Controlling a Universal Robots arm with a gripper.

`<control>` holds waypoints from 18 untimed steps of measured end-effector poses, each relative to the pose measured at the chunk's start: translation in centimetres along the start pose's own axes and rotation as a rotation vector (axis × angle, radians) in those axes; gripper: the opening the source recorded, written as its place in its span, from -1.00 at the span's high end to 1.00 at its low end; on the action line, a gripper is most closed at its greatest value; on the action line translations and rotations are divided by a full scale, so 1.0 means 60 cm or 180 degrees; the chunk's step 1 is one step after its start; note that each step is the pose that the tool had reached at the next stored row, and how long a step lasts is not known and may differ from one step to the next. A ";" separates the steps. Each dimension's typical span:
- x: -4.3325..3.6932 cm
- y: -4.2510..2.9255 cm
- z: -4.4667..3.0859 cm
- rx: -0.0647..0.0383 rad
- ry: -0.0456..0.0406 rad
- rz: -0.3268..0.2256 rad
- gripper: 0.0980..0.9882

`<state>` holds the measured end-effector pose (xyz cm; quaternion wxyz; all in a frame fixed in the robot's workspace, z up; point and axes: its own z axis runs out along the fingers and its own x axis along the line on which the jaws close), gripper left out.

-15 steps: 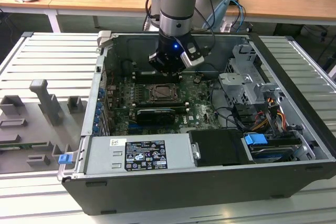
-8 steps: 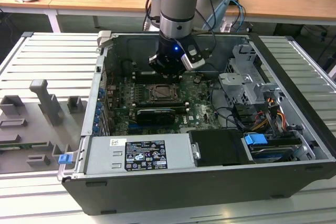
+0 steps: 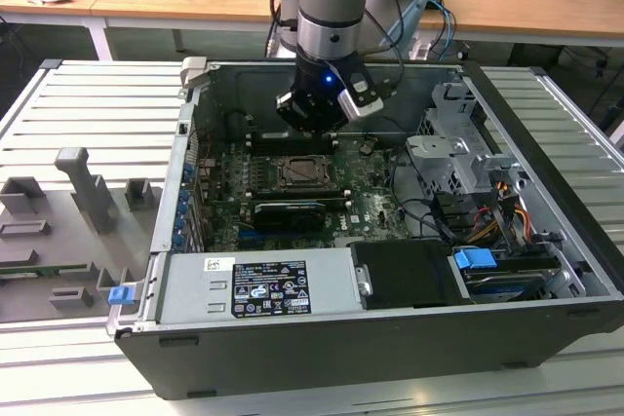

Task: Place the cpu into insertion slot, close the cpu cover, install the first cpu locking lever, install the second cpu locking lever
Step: 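Install the second cpu locking lever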

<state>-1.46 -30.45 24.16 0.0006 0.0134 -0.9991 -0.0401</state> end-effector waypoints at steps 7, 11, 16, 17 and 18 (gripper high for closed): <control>0.002 -0.039 -0.030 0.0000 0.0000 0.0000 0.98; 0.004 -0.078 -0.028 0.0000 0.0000 0.0000 0.98; 0.005 -0.093 -0.014 -0.0042 0.0000 -0.0001 0.98; 0.005 -0.095 -0.012 -0.0053 -0.0001 -0.0002 0.98; 0.005 -0.099 -0.007 -0.0055 0.0000 -0.0005 0.98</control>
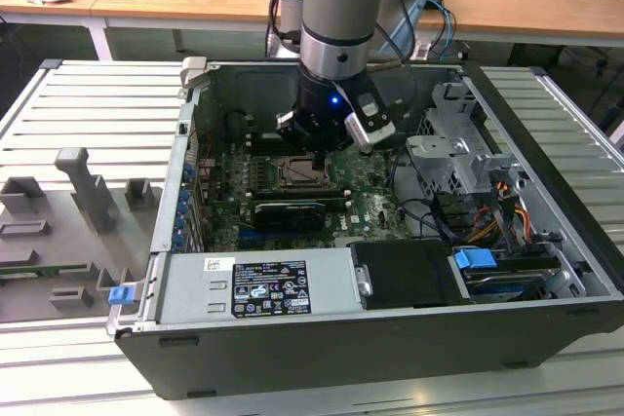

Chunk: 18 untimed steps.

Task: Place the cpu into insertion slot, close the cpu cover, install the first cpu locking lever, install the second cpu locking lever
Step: 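Install the second cpu locking lever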

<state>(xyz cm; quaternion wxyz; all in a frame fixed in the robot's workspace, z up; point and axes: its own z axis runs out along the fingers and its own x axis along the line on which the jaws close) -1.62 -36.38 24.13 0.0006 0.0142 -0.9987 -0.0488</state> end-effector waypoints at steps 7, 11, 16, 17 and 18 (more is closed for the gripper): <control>0.034 -0.011 0.012 -0.0006 0.0002 -0.0027 0.98; 0.045 -0.013 0.014 -0.0006 0.0003 -0.0034 0.98; 0.046 -0.021 0.014 -0.0010 0.0003 -0.0034 0.98; 0.046 -0.022 0.014 -0.0013 0.0003 -0.0034 0.98; 0.046 -0.023 0.014 -0.0015 0.0003 -0.0033 0.98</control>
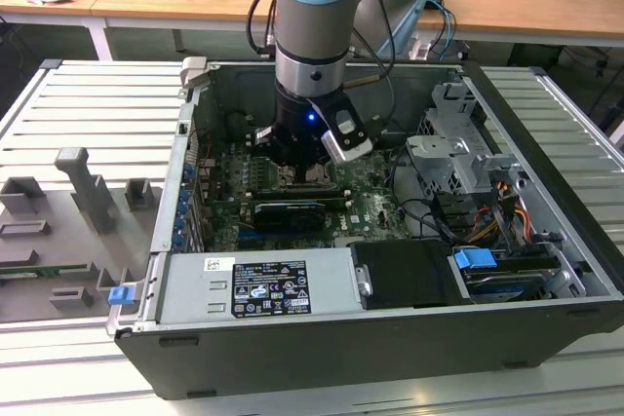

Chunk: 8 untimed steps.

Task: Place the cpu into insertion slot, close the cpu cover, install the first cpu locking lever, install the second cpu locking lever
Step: 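Install the second cpu locking lever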

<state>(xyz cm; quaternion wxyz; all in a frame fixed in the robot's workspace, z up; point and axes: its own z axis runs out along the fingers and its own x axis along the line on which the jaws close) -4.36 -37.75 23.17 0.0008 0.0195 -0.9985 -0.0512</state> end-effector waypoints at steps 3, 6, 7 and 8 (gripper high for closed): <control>0.015 -0.003 0.000 -0.0021 -0.0001 -0.0001 0.98; 0.021 -0.004 0.013 -0.0036 -0.0001 -0.0002 0.98; 0.021 -0.004 0.020 -0.0039 -0.0001 -0.0003 0.98; 0.022 -0.005 0.023 -0.0048 -0.0002 -0.0003 0.98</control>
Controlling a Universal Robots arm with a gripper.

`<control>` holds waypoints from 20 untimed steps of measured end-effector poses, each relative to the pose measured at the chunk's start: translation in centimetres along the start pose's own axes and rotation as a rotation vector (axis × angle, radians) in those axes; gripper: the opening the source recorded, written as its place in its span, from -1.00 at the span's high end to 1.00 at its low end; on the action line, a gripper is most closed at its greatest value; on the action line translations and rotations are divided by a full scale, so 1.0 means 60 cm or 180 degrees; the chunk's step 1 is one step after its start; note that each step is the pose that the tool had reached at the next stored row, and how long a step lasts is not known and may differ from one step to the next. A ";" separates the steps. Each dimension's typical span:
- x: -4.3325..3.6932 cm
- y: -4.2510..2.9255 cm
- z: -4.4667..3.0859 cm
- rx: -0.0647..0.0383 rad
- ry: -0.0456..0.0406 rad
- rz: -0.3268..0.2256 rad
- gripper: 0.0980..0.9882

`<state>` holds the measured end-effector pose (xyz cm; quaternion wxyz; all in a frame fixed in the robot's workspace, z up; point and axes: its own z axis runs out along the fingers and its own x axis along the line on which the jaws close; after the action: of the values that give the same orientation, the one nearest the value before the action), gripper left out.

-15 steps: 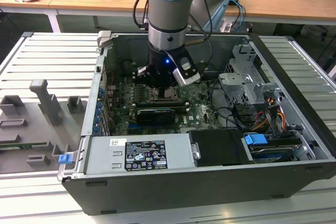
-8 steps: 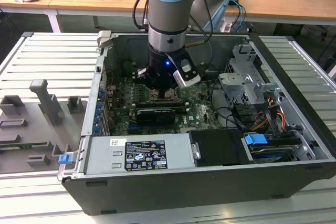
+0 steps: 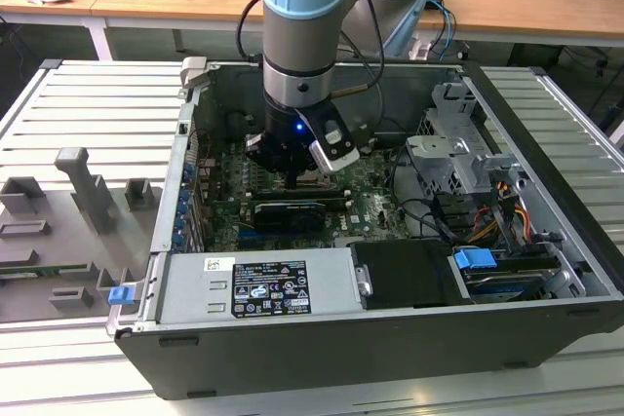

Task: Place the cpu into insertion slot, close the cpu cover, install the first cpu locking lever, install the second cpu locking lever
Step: 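Install the second cpu locking lever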

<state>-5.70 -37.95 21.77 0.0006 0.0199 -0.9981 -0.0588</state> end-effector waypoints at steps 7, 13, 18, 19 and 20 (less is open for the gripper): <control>0.030 -0.021 0.009 -0.0226 -0.0027 -0.0004 0.98; 0.033 -0.023 0.017 -0.0327 -0.0033 -0.0005 0.98; 0.034 -0.024 0.025 -0.0376 -0.0037 -0.0006 0.98; 0.034 -0.024 0.026 -0.0386 -0.0038 -0.0006 0.98; 0.034 -0.024 0.027 -0.0396 -0.0039 -0.0006 0.98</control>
<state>-7.69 -39.26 20.00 -0.0043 0.0204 -0.9925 -0.1208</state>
